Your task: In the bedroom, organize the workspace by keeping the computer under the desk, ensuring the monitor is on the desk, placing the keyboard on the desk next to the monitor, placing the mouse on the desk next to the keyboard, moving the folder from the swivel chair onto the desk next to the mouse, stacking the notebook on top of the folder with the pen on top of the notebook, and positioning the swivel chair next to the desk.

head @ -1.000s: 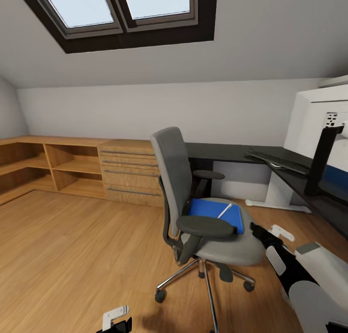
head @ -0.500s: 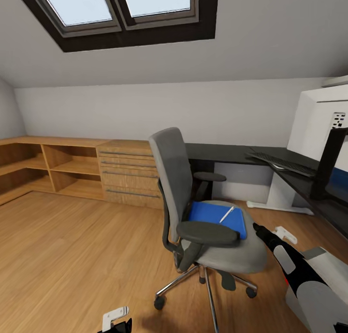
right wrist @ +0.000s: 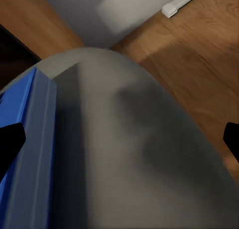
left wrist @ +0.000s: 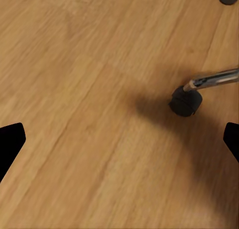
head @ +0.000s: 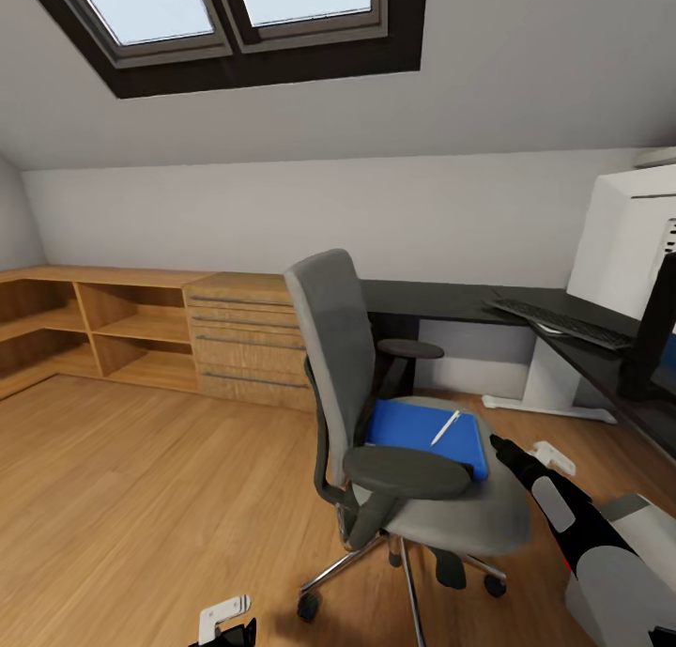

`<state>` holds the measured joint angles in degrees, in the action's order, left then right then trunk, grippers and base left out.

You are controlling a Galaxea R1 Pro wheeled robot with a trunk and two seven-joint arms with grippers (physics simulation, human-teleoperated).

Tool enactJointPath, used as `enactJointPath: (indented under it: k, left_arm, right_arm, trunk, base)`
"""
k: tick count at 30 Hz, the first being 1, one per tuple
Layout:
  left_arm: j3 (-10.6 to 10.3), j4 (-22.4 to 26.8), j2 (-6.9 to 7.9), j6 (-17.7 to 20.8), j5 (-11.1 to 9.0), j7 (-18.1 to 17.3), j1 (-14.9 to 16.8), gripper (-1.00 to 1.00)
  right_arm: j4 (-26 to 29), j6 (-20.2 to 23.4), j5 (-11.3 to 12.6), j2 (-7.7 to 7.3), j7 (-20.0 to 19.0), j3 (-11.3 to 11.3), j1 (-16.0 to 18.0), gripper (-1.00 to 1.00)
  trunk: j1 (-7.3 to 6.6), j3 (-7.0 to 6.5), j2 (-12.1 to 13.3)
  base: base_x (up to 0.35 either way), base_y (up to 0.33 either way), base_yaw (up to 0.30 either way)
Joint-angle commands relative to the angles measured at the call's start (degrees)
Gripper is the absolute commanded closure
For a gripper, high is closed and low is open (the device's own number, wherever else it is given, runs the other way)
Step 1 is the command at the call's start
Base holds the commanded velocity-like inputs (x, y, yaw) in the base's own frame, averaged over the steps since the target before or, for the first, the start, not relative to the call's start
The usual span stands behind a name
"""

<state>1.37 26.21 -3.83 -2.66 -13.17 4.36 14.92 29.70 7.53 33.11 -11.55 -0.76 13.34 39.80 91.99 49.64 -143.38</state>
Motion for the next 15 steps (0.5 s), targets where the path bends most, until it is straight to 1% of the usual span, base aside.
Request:
enactJointPath:
  k: [1,4,8,11,15]
  left_arm:
    - [0.1,0.0,-0.04,-0.2,-0.3,0.0,0.0,-1.0]
    - [0.1,0.0,-0.04,-0.2,-0.3,0.0,0.0,-1.0]
    - [0.1,0.0,-0.04,-0.2,-0.3,0.0,0.0,-1.0]
    - [0.1,0.0,-0.04,-0.2,-0.3,0.0,0.0,-1.0]
    - [0.1,0.0,-0.04,-0.2,-0.3,0.0,0.0,-1.0]
  right_arm:
    - [0.1,0.6,0.8,-0.01,-0.1,0.2,0.0,-1.0]
    - [0.1,0.9,1.5,-0.17,-0.1,0.2,0.0,-1.0]
    - [0.1,1.4,2.2,-1.07,-0.1,0.1,0.0,-1.0]
    - [0.1,2.4,3.7,-1.55,-0.1,0.1,0.0,-1.0]
    - [0.1,3.6,5.7,-1.7,-0.1,0.1,0.0,-1.0]
  trunk:
    - [-0.01,0.06,0.0]
    - [-0.01,0.06,0.0]
    - [-0.01,0.06,0.0]
    - [-0.01,0.06,0.0]
    - [-0.01,0.06,0.0]
  base:
    - [0.039,0.0,0.0]
    - [0.024,0.0,0.0]
    - [0.009,-0.008,0.0]
    - [0.003,-0.119,0.0]
    - [0.001,-0.078,0.0]
